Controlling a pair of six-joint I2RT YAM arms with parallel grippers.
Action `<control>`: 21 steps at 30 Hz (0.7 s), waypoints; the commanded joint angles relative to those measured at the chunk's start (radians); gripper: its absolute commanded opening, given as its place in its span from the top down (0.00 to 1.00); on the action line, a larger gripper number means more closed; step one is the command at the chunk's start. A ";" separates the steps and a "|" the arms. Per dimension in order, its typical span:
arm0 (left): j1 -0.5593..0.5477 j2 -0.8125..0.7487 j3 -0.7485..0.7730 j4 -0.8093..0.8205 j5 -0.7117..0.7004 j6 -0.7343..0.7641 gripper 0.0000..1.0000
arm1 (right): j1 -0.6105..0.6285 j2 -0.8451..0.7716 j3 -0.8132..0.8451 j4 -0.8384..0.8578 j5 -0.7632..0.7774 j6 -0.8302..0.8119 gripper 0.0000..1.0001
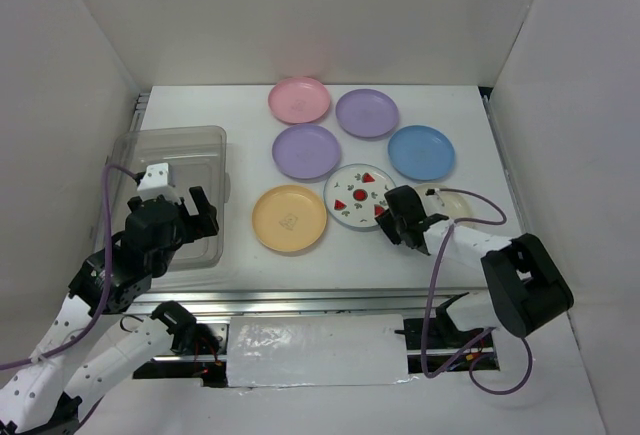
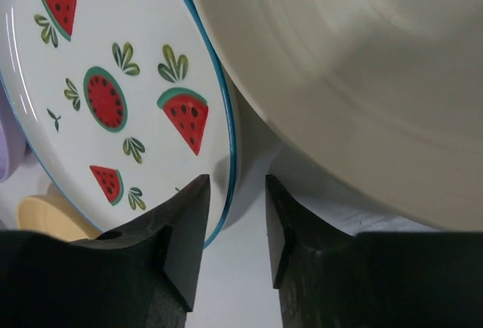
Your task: Place the plates into the plastic bin on the countertop
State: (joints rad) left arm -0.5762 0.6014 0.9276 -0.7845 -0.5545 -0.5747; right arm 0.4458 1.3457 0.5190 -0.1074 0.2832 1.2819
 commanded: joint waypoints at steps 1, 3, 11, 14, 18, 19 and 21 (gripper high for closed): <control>0.006 -0.011 0.005 0.037 -0.002 0.026 0.01 | -0.007 0.036 0.012 0.037 -0.015 0.011 0.58; 0.006 -0.008 0.005 0.037 -0.001 0.024 0.01 | -0.009 0.046 0.009 0.043 -0.018 0.011 0.64; 0.006 -0.005 0.005 0.039 0.002 0.026 0.01 | -0.001 -0.006 -0.010 0.012 0.019 0.066 1.00; 0.006 -0.005 0.007 0.041 0.004 0.027 0.01 | 0.016 -0.077 -0.019 -0.043 0.075 0.099 1.00; 0.006 -0.002 0.005 0.039 0.002 0.026 0.01 | 0.031 -0.195 -0.010 -0.121 0.144 0.132 1.00; 0.006 -0.002 0.005 0.039 0.002 0.026 0.01 | 0.034 -0.248 0.004 -0.138 0.157 0.131 1.00; 0.006 0.003 0.005 0.040 0.002 0.026 0.01 | 0.044 -0.299 0.028 -0.176 0.194 0.125 1.00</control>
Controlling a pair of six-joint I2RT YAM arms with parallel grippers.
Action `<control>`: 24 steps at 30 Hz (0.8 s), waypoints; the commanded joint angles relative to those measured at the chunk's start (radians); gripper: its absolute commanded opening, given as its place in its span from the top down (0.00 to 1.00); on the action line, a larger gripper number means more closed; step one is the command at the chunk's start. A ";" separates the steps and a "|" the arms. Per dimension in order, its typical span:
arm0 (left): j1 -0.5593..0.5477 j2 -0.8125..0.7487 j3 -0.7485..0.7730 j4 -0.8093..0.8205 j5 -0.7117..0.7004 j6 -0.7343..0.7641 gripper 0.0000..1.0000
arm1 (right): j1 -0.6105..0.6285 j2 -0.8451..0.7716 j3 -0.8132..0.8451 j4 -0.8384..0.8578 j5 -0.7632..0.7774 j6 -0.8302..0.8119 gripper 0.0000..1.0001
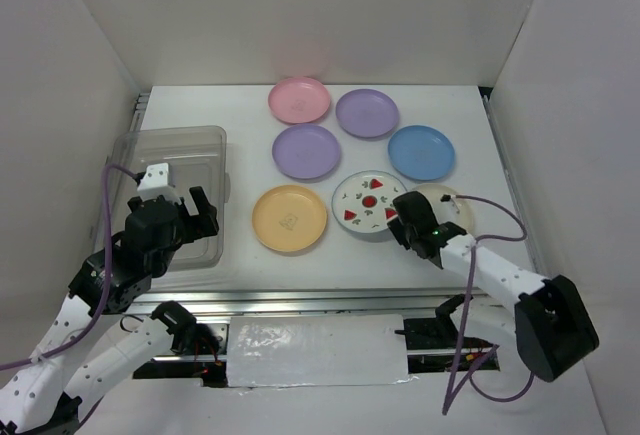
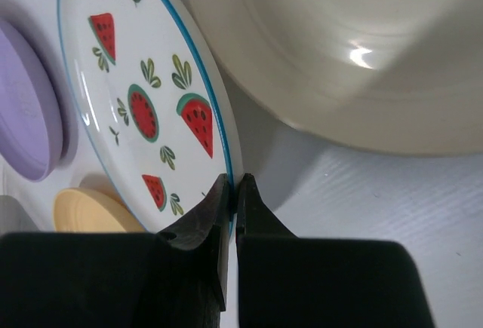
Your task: Place the plates into the plastic bin on the countertop
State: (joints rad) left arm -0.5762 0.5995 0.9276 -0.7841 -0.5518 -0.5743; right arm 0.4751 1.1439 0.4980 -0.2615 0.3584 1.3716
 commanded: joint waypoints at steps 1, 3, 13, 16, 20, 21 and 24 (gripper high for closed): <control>0.006 0.003 0.005 0.039 -0.002 0.027 0.01 | 0.014 -0.145 0.059 -0.028 0.125 0.000 1.00; 0.006 0.006 0.005 0.040 0.004 0.027 0.01 | 0.019 -0.182 0.100 -0.048 0.132 -0.035 1.00; 0.007 -0.009 -0.006 0.131 0.222 0.106 0.01 | 0.149 -0.179 0.315 -0.110 -0.024 -0.400 1.00; 0.018 -0.003 -0.016 0.170 0.369 0.146 0.01 | 0.206 -0.185 0.326 -0.026 -0.166 -0.462 1.00; 0.026 0.052 -0.019 0.183 0.506 0.186 0.01 | 0.273 -0.196 0.330 0.116 -0.324 -0.490 1.00; 0.026 0.083 -0.015 0.180 0.529 0.194 0.01 | 0.289 -0.196 0.335 0.136 -0.328 -0.502 1.00; 0.026 0.123 -0.009 0.166 0.510 0.185 0.01 | 0.347 -0.203 0.349 0.171 -0.326 -0.525 1.00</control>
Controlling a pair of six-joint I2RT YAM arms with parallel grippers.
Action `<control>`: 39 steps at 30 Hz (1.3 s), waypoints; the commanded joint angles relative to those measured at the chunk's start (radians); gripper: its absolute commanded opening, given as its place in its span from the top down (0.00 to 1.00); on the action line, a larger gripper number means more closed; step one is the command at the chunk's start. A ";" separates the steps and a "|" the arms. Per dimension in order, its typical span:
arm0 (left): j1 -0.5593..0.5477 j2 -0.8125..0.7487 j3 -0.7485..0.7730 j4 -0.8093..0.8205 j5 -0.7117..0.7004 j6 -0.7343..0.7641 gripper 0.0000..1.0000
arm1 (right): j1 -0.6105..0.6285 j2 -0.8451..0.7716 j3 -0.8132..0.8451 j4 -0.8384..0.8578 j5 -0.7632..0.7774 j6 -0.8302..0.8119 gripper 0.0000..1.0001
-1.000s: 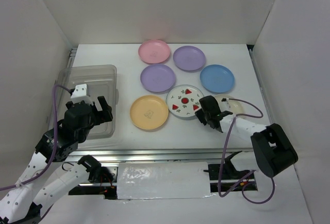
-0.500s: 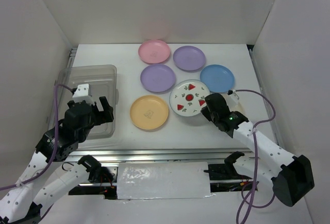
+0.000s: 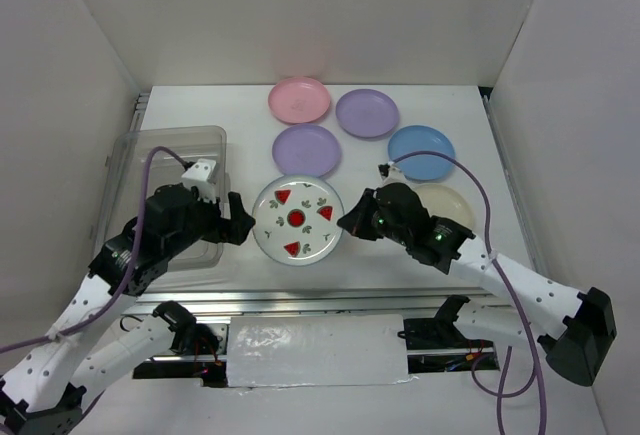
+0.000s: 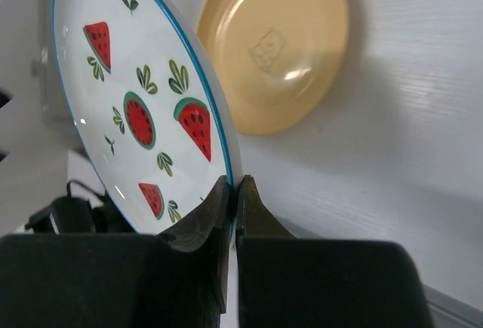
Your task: Place the plates into the plastic bin on the countertop
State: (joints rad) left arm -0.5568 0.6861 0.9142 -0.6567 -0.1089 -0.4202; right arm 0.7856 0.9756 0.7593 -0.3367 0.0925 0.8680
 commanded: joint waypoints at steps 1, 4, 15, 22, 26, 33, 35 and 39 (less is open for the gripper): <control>0.006 0.042 0.006 0.039 0.072 0.032 0.01 | 0.044 -0.038 0.084 0.260 -0.065 -0.033 1.00; 0.006 0.056 0.008 0.040 0.091 0.037 0.01 | 0.064 -0.043 0.068 0.327 -0.123 -0.060 1.00; 0.006 0.076 0.014 0.032 0.058 0.031 0.56 | 0.086 -0.025 0.066 0.383 -0.191 -0.077 1.00; 0.012 0.031 0.026 0.019 -0.049 0.003 1.00 | 0.084 -0.011 0.066 0.403 -0.220 -0.070 1.00; 0.040 -0.034 0.009 0.043 -0.074 -0.025 1.00 | 0.054 -0.005 0.064 0.418 -0.260 -0.069 0.88; 0.087 0.024 0.061 0.022 -0.145 -0.133 1.00 | -0.043 0.020 0.048 0.430 -0.289 -0.024 0.00; 0.092 0.050 0.112 -0.010 -0.198 -0.211 1.00 | -0.069 0.014 0.043 0.386 -0.258 -0.017 0.00; 0.133 0.118 0.214 -0.067 -0.345 -0.311 1.00 | -0.155 -0.051 -0.006 0.347 -0.249 0.005 0.00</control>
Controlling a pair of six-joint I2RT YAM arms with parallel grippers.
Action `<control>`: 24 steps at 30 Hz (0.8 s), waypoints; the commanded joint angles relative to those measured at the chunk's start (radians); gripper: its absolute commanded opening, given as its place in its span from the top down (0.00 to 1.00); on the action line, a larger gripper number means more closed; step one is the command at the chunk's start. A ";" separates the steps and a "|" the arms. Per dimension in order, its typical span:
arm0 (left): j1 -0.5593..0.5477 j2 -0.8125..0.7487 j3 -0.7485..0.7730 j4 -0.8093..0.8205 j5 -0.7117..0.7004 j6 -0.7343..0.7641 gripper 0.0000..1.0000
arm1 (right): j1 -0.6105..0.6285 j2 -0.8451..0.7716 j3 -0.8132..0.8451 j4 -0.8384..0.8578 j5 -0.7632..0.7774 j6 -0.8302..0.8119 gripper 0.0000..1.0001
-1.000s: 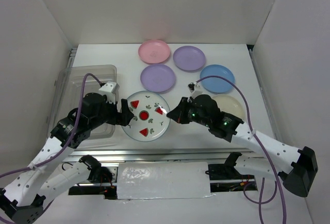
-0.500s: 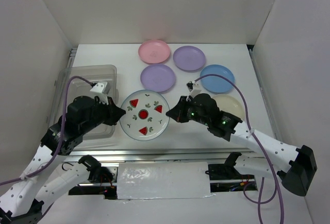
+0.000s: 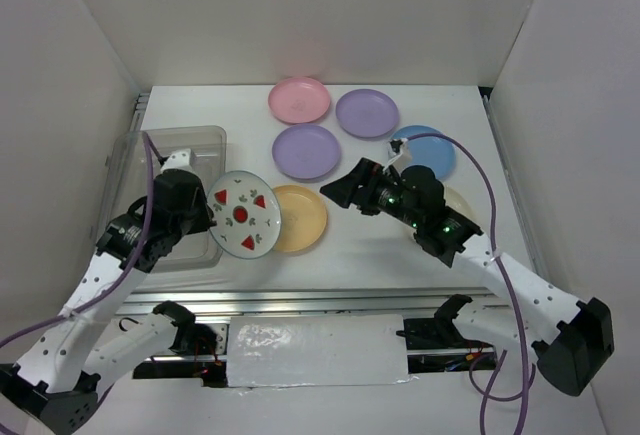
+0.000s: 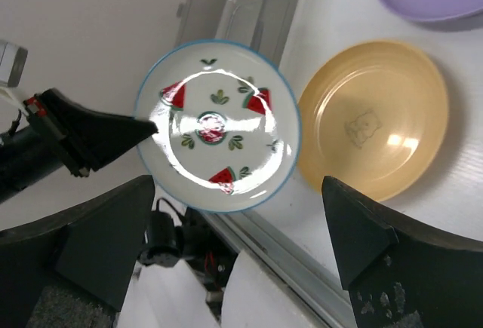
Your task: Place the plates into the plastic bin on the countertop
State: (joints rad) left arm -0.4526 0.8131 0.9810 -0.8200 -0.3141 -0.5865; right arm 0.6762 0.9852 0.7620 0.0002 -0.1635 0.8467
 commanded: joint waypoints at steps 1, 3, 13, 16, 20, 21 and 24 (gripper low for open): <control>0.064 -0.005 0.162 0.096 -0.152 -0.163 1.00 | -0.078 -0.075 -0.018 0.012 -0.005 0.028 0.00; 0.104 -0.003 0.197 0.104 -0.164 -0.202 1.00 | -0.104 -0.106 -0.039 0.009 -0.039 0.029 0.00; 0.577 0.164 0.220 0.209 0.005 -0.273 1.00 | -0.201 -0.171 -0.082 -0.031 -0.139 0.008 0.00; 0.710 0.178 0.176 0.334 0.104 -0.260 1.00 | -0.205 -0.204 -0.082 -0.036 -0.156 0.008 0.00; 0.781 0.263 0.174 0.360 0.159 -0.280 1.00 | -0.184 -0.217 -0.087 -0.029 -0.165 0.005 0.00; 0.819 0.273 0.159 0.378 0.182 -0.295 1.00 | -0.182 -0.217 -0.086 -0.038 -0.162 0.000 0.00; 0.888 0.297 0.020 0.478 0.292 -0.315 1.00 | -0.181 -0.218 -0.093 -0.039 -0.166 -0.011 0.00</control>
State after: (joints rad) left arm 0.3817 1.1046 1.0695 -0.5743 -0.1745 -0.8288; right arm 0.4881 0.7784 0.6773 -0.0395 -0.3088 0.8616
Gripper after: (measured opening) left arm 0.087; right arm 0.997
